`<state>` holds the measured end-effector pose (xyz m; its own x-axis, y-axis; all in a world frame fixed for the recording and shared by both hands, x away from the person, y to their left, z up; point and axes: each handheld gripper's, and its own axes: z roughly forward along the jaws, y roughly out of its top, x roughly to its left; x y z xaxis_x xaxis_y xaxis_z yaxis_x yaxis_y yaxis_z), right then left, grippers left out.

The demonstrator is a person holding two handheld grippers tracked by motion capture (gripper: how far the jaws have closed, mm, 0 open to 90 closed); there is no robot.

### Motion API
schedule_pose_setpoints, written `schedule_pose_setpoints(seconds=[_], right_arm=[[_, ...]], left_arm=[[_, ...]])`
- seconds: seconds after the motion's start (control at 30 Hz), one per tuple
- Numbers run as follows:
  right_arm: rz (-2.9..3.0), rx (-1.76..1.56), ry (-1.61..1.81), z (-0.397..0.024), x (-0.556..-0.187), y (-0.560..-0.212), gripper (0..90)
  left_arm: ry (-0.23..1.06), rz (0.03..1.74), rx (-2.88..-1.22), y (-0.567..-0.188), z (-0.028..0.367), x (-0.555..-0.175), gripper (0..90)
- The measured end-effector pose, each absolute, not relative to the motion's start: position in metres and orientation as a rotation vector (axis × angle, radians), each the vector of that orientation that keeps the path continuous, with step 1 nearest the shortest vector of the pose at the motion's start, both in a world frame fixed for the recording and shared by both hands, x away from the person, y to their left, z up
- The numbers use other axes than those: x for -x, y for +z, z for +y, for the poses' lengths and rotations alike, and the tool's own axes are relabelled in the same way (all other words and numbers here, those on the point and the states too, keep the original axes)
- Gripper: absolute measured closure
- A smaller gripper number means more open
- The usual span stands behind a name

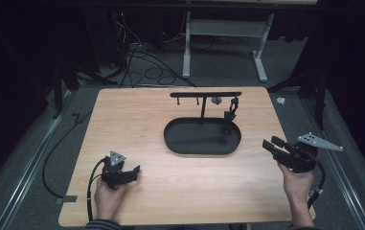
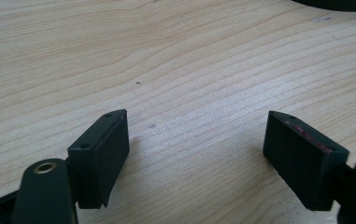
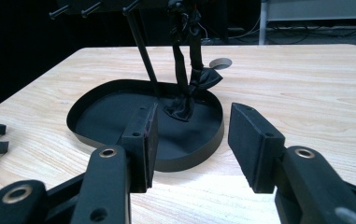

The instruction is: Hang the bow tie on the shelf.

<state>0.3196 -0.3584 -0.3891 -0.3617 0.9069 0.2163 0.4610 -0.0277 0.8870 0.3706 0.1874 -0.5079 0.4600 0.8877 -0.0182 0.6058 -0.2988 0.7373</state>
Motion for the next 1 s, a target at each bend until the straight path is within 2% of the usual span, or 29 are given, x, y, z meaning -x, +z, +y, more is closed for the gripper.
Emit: schedule_pose_setpoints(seconds=[1.0], right_arm=[[1.896,-1.448,1.366,-0.343,-0.324,-0.417,53.7]], left_arm=[[0.525,1.241,-2.022,-0.508,0.187,-0.371,23.1]])
